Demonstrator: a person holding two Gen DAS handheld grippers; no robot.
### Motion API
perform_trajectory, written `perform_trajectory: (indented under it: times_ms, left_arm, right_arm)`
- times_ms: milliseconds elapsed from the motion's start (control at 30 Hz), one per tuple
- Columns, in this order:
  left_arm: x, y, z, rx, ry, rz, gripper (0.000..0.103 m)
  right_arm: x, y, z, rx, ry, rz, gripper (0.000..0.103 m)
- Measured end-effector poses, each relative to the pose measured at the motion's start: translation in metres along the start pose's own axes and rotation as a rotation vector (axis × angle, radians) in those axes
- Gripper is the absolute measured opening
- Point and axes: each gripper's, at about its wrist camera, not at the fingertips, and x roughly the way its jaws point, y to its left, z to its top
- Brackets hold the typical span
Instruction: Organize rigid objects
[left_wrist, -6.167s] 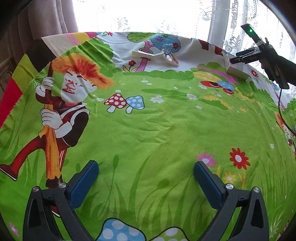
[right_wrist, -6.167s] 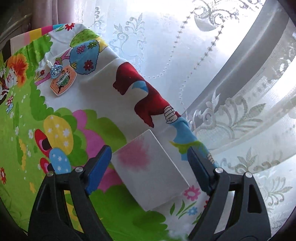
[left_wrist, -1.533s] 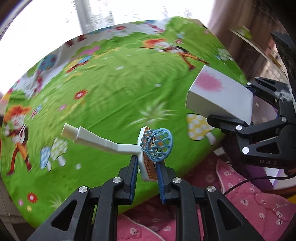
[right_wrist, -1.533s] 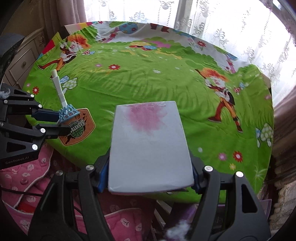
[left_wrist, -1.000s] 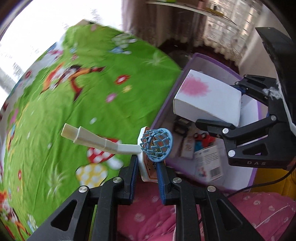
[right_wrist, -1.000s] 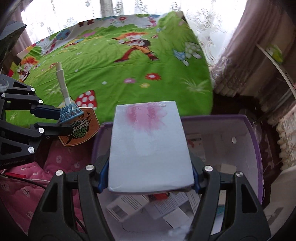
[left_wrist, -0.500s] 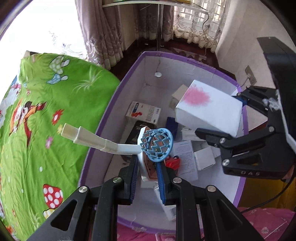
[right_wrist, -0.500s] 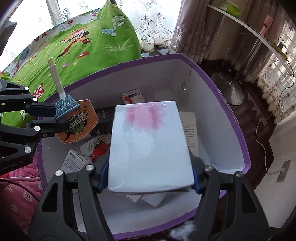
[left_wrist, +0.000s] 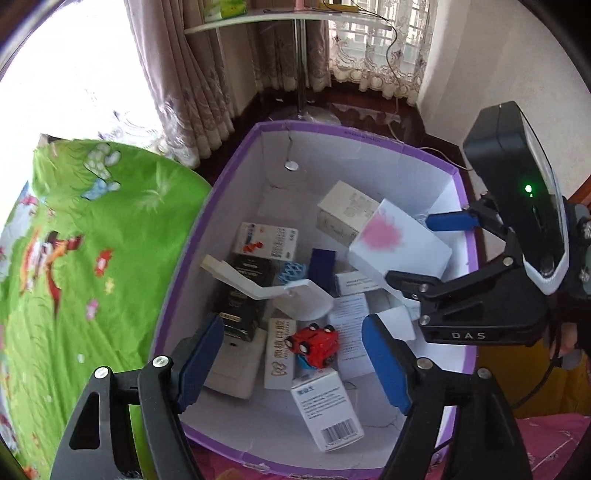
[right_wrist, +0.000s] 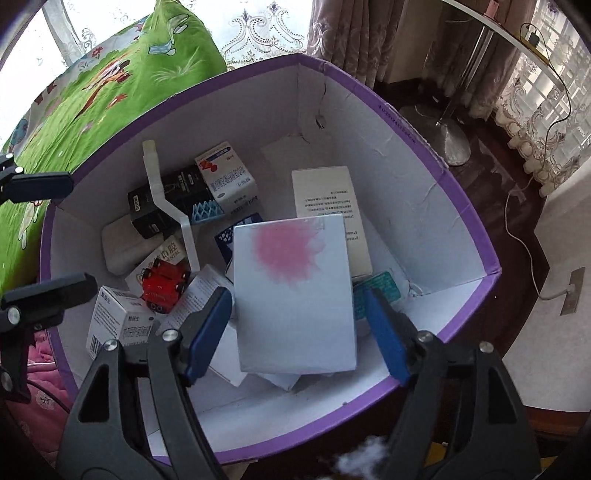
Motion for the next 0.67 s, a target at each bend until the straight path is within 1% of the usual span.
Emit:
perform_trajectory:
  times_ms: [133,167,200,267,300,367,467,567,667]
  left_arm:
    - [-0.016,-0.005,-0.001,0.017,-0.047,0.155,0.078]
    - [-0.018,-0.006,-0.001,0.023,-0.048,0.175,0.078]
    - [-0.019,-0.006,-0.001,0.026,-0.042,0.168,0.078]
    - [-0.019,-0.003,0.000,0.012,-0.031,0.095,0.078]
    - [-0.017,0.000,0.001,0.000,-0.024,0.071,0.078]
    - [-0.012,0.006,0.003,-0.021,-0.005,0.048,0.078]
    - [-0.007,0.011,0.005,-0.046,0.017,0.038,0.078]
    - [0.001,0.011,0.006,-0.072,0.020,0.026,0.078]
    - [0.002,0.011,0.005,-0.080,0.011,0.048,0.078]
  right_arm:
    - [-0.002,-0.003,0.001,0.008,-0.009,0.001,0.077]
    - [-0.002,-0.004,0.000,0.011,-0.011,0.002,0.077]
    - [-0.002,-0.003,0.000,0.013,-0.012,0.002,0.077]
    - [-0.002,-0.004,0.000,0.014,-0.013,0.002,0.077]
    - [0.000,-0.005,0.000,0.014,-0.013,0.003,0.077]
    - [0.001,-0.008,0.002,0.011,-0.015,0.007,0.077]
    - [0.000,-0.009,0.002,0.007,-0.017,0.004,0.077]
    - [0.001,-0.009,0.002,0.015,-0.015,0.001,0.077]
    - [0.002,-0.010,0.003,0.018,-0.015,0.002,0.077]
